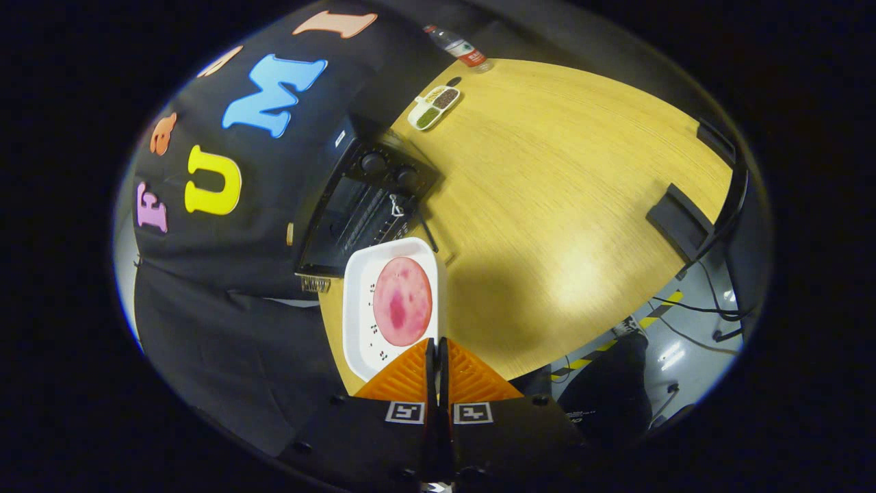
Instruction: Open the toaster oven, put the food inside, and close the toaster oven door.
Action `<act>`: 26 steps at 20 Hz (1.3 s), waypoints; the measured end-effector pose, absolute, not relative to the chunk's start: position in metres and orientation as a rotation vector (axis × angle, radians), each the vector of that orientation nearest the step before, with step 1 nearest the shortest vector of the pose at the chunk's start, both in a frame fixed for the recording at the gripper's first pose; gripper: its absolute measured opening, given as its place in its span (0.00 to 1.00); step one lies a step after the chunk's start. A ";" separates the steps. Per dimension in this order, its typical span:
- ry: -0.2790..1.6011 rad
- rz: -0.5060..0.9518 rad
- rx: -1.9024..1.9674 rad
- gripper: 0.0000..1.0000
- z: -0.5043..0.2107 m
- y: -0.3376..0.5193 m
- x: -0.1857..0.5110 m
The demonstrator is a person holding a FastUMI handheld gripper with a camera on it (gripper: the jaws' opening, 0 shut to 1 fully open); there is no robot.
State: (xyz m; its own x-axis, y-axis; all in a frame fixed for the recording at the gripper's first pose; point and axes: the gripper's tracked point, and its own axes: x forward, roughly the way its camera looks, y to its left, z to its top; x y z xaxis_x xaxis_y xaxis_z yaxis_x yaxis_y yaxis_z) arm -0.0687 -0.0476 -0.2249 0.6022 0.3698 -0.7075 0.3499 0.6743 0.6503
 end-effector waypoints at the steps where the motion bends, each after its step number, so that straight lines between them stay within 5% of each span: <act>1: 0.958 0.033 0.854 0.01 -0.222 -0.037 -0.064; 11: 1.017 0.119 0.784 0.01 -0.230 0.031 0.015; 26: 0.977 0.023 0.948 0.01 -0.270 0.050 0.125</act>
